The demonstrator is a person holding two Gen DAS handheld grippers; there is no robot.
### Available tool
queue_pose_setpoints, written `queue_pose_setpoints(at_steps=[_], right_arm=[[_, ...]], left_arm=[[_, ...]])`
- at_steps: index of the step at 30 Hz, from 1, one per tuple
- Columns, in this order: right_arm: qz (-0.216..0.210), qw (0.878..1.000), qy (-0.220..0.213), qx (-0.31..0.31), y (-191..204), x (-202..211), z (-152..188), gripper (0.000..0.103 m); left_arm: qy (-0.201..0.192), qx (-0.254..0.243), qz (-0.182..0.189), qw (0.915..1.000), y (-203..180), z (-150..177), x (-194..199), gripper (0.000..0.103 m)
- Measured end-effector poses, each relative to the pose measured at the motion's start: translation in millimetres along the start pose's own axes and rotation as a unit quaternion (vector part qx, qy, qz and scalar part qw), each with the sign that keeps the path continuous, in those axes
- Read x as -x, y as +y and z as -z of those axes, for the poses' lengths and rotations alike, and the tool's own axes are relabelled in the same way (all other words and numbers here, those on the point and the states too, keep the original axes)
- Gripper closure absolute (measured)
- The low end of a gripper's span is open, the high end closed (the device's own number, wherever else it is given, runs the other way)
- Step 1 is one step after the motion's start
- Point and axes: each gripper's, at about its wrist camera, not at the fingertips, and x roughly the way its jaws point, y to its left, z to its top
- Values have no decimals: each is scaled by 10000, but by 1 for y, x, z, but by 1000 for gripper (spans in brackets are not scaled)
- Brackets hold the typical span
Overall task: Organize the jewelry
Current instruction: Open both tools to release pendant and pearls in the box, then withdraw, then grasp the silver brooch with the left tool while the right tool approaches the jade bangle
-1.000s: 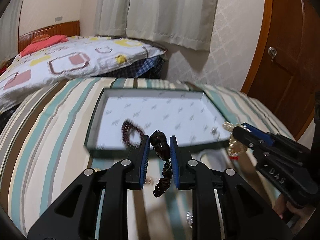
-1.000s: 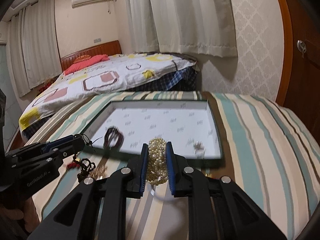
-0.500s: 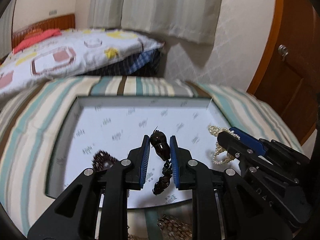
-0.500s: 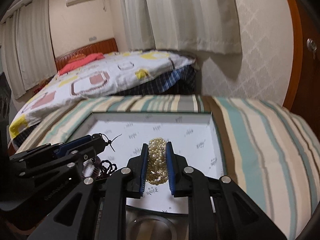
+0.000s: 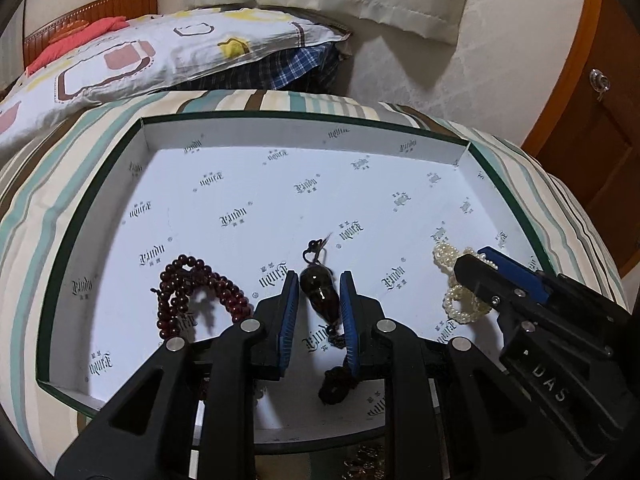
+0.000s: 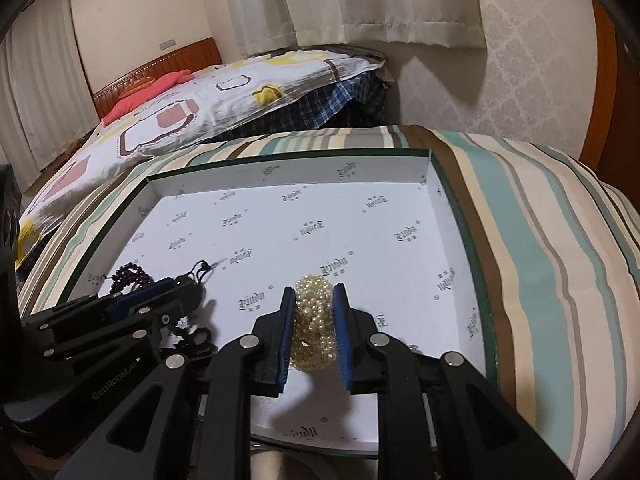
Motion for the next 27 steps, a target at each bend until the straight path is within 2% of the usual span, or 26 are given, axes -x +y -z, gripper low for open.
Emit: queue_pose_setpoints(at_steps=[7,9,12,18,27], right_arm=[[48,10000,-74,5,-1,7,-1,78],[73,9999,-126,15,-1,12,0,73],[139,9996,-240,57,2,24,3,69],[237,9989,-377,115,5,47,14,68],[373,9981,-452,212,12,81,49,68]], left_arm=[[-93,-22,-17,10000,-2,1,9,70],[-152,19,-19,9999,-2,1,15,62],[-246,37,-10,9997,-2,3,28,61],[-495,67,-77,9987,0,16,61,54],[-624,158,-156,9978,3,52,101,54]])
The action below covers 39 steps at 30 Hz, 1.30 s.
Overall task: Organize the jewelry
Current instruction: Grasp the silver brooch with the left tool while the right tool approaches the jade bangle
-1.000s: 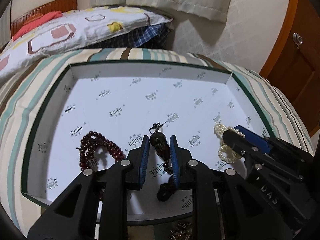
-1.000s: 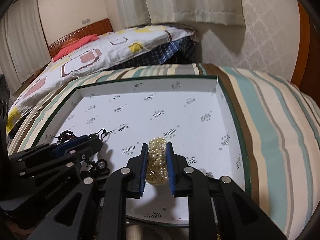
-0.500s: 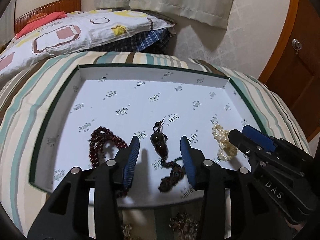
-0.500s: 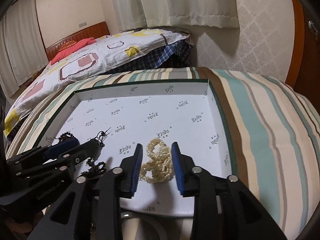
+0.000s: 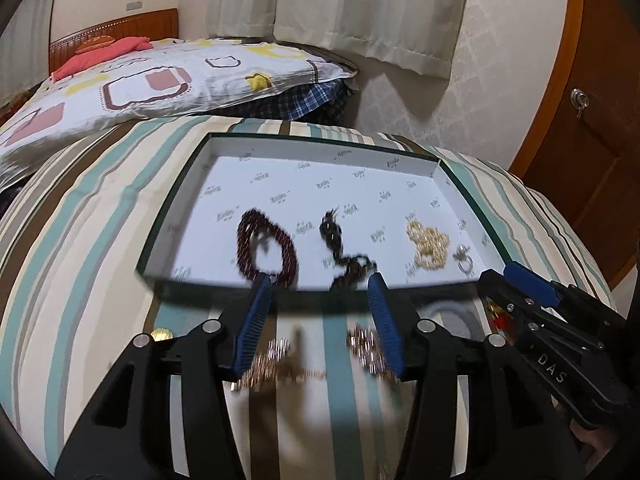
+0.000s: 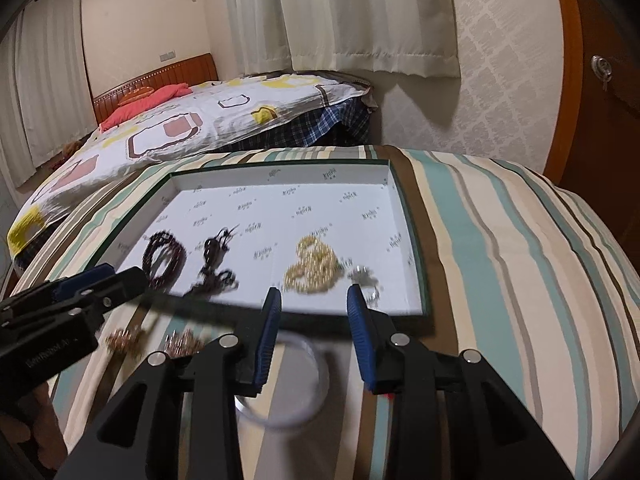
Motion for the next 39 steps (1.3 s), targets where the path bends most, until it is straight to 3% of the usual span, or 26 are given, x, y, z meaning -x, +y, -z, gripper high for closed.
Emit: queue_pose_setpoints(at_steps=[12,37,39], right_arm=[[-53,9999,117,51,9,24,37,68],[-25,9998,131,-129,2,38,59,68],[-27,9998,139,-137,2,37,59,68]], left_arm=[[257,-110,-19,9996,-10,59,36,54],[572,-407,-21,9975,-30,101,32,55],[568,-437,-10,9974,-31,101,32,62]])
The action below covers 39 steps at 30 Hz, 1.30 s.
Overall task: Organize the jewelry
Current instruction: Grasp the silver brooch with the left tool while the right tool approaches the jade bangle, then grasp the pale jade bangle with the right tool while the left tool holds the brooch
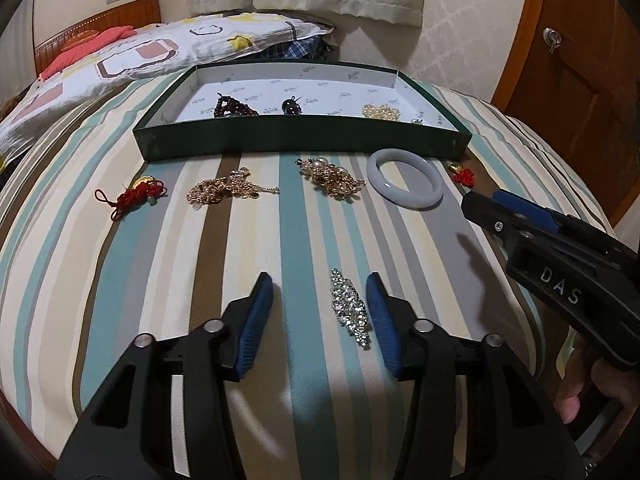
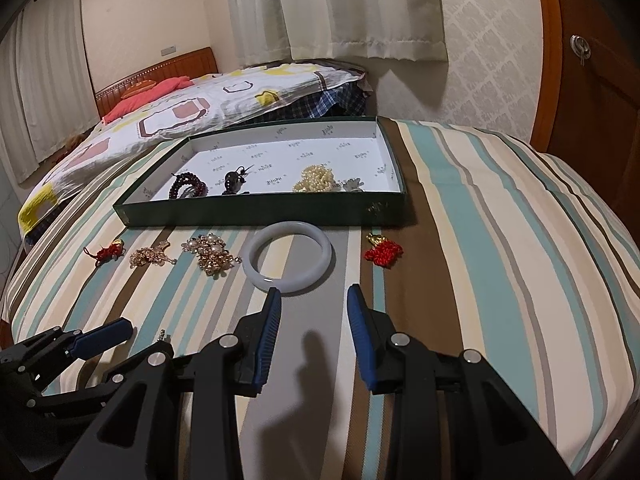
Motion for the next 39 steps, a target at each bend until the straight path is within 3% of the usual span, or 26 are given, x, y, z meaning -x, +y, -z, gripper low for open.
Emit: queue_pose_setpoints(at_steps=[1,3,5,25,39], right_arm=[[2,10000,1,0,0,0,0,68],[1,10000,-3,2,0,1,0,68],[2,10000,-2,-1,0,1,0,68],[1,10000,5,8,0,1,1,68],[20,10000,32,-4,-2,-1,-1,68]], left_arm=[[-5,-37,27,10000,-1,0,0,65],[-6,-69,141,9999,-2,0,1,81],[-11,-183,232,9996,-7,1,2,86],[-33,-231,298,9993,-10,0,2,88],[-259,-198,246,9992,-2,-14,9,88]])
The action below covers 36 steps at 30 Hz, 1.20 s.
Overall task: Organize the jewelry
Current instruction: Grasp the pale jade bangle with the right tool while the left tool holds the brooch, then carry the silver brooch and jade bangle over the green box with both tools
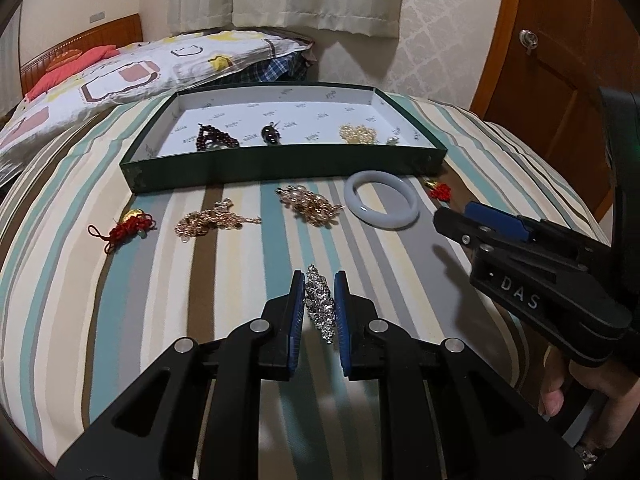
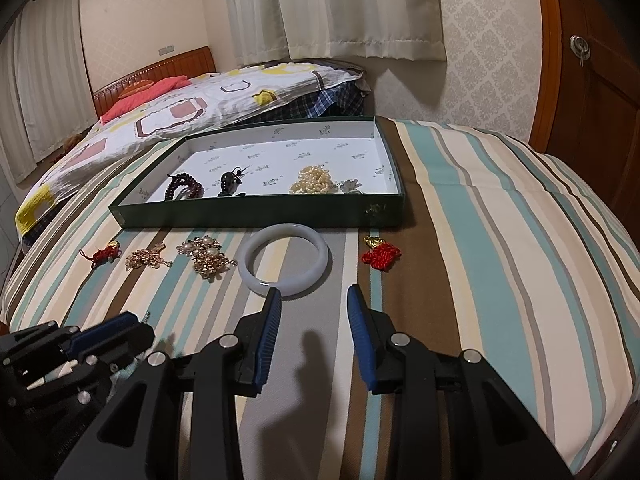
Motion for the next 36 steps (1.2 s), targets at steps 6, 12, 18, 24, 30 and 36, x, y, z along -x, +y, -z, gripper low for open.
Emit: queue_pose_setpoints(at_steps=[6,12,18,24,30,36], right_arm=[[5,10000,51,40,0,-7,-9,68],[-19,9999,107,104,8,-18,-18,68],[-48,9995,219,202,18,-32,-27,52],[-39,9988,376,321,26,-47,-33,40],[17,9979,505,395,31,-59,-38,34],[95,9971,594,472,32,-64,-40,32]], left_arm=[[-40,88,-64,9999,10,-6,-1,88],[-105,236,-193,9995,28,-14,-2,88],[-103,478,-336,9982,54,-22,-4,88],[-130,626,-538,9965,77,-28,-4,88],[-120,807,-714,9941,100,-30,-4,88],[-95,932,-801,9924,114,-33,-7,88]])
